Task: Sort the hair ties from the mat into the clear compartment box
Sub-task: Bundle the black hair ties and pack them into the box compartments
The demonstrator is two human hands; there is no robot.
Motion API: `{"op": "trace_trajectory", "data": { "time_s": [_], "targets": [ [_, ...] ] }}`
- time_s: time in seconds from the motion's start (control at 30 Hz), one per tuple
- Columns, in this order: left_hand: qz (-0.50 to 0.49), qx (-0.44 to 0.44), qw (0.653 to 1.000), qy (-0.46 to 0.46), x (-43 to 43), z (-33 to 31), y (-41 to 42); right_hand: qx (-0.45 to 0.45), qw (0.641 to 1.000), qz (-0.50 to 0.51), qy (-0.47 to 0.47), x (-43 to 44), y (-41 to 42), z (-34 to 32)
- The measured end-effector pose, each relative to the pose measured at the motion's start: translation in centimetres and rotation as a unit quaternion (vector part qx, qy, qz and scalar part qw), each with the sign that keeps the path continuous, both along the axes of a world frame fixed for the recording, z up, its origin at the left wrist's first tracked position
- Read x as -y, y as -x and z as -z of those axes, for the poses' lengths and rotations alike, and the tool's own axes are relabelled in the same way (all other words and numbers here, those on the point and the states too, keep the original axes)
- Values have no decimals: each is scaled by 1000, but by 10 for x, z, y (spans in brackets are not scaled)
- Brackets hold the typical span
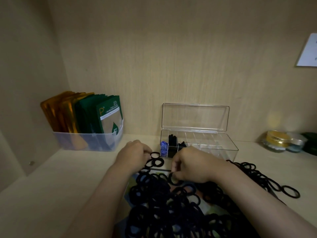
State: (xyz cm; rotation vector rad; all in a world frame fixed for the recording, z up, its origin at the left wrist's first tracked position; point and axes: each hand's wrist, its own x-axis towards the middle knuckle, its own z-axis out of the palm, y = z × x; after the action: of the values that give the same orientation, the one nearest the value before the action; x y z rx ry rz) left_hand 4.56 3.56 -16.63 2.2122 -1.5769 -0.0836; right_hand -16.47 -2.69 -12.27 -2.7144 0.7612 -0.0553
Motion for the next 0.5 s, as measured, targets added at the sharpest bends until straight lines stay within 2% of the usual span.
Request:
{"op": "trace_trajectory", "data": {
  "time_s": [0.17,0.23,0.3,0.37,0.43,0.5],
  "targets": [
    [-24,-94,995,11,2,-1,-5,158,987,23,8,4,-10,11],
    [-20,-115,993,14,0,-3,-6,181,983,5,37,1,-20,14],
    [-18,-137,990,31,-3,-5,-9,149,985,-17,83,0,-30,19],
    [-27,-140,989,33,-6,-8,-12,69,987,-31,139,2,-37,25],
    [-37,-124,992,9,-9,-8,-16,-2,984,-32,175,5,-40,28],
    [-46,-108,993,-20,-10,-9,-17,-28,982,-33,184,6,-40,28]
  ]
}}
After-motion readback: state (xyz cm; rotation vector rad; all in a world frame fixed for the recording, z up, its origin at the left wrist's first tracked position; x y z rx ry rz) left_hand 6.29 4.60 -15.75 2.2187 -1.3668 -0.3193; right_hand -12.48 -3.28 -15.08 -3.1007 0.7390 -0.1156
